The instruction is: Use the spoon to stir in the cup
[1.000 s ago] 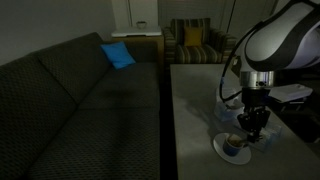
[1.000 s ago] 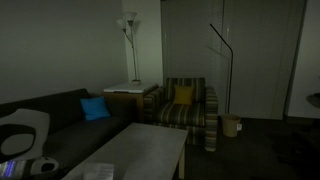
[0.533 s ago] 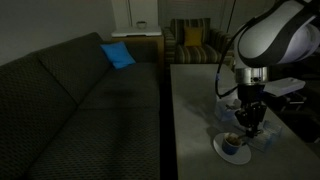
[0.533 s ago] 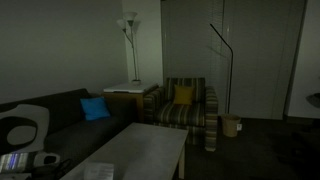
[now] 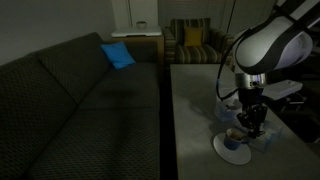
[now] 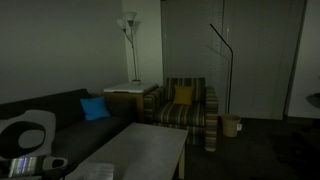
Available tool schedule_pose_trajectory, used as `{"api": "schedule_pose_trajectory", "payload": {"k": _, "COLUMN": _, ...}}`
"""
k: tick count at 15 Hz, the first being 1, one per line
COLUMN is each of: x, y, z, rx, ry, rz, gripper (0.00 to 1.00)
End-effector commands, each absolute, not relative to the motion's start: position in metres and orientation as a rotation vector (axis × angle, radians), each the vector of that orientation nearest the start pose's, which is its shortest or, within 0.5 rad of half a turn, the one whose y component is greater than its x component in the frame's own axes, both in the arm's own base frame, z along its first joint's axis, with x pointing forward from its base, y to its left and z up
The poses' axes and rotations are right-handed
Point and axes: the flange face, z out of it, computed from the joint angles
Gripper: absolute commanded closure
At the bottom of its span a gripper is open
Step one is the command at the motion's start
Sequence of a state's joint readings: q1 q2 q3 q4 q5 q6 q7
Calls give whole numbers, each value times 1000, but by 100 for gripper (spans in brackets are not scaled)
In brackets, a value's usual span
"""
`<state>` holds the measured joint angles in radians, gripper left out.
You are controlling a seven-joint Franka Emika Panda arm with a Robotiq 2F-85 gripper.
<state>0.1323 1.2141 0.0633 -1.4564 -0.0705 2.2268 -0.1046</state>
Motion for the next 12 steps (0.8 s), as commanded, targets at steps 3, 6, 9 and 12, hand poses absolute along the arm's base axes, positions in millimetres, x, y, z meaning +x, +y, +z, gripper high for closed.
{"api": "schedule_pose_trajectory", "payload": {"k": 3, "x": 589, "y": 124, "z": -78, "rx": -2938, "ry": -578, "rz": 799, "gripper": 96}}
{"api": "schedule_pose_trajectory", "payload": {"k": 6, "x": 588, "y": 130, "z": -78, "rx": -2922, "ry": -607, "rz": 811, "gripper": 96}}
{"api": "schedule_pose_trajectory", "payload": {"k": 9, "x": 593, "y": 131, "z": -80, "rx": -2943, "ry": -602, "rz": 797, "gripper": 96}}
{"api": "schedule_pose_trajectory", "payload": {"k": 12, "x": 600, "y": 124, "z": -83, "rx": -2958, "ry": -572, "rz": 785, "gripper": 96}}
